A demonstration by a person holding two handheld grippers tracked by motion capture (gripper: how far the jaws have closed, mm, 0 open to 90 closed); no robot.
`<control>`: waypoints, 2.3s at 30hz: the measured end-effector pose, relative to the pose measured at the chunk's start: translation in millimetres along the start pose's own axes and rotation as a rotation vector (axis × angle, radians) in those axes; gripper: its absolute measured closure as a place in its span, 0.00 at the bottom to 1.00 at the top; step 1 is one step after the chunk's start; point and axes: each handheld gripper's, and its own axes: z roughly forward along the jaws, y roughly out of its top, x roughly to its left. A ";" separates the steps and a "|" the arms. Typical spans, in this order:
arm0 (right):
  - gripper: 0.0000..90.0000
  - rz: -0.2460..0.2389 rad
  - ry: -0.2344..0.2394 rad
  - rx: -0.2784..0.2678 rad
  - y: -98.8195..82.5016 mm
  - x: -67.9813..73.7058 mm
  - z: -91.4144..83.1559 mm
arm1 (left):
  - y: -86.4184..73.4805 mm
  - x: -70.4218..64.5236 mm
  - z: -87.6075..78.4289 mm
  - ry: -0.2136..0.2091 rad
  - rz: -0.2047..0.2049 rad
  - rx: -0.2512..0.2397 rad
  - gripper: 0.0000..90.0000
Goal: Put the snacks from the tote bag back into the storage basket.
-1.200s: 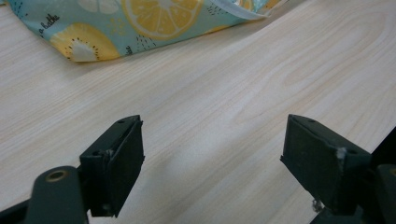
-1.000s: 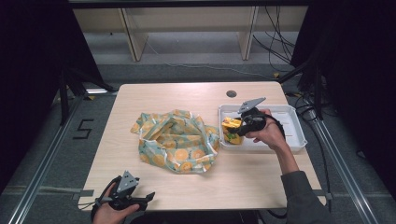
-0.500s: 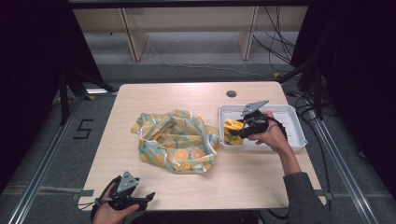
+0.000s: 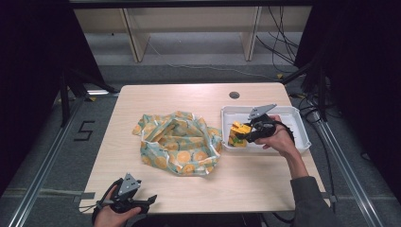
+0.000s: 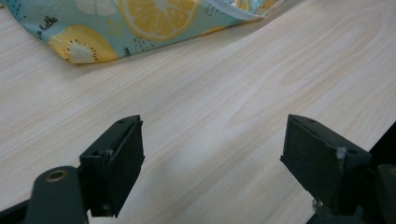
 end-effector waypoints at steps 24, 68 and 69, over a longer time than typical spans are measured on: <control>0.41 0.102 -0.125 -0.073 9.7 21.1 -39.0 | 0.2 1.2 -1.7 0.000 0.012 -0.002 0.22; 1.00 0.097 -0.123 0.039 -21.4 38.4 -35.3 | -0.1 -0.6 0.2 -0.006 -0.009 -0.001 0.22; 1.00 0.083 -0.140 0.015 -23.0 37.2 -32.9 | -0.1 -0.1 0.3 -0.003 -0.003 0.004 0.22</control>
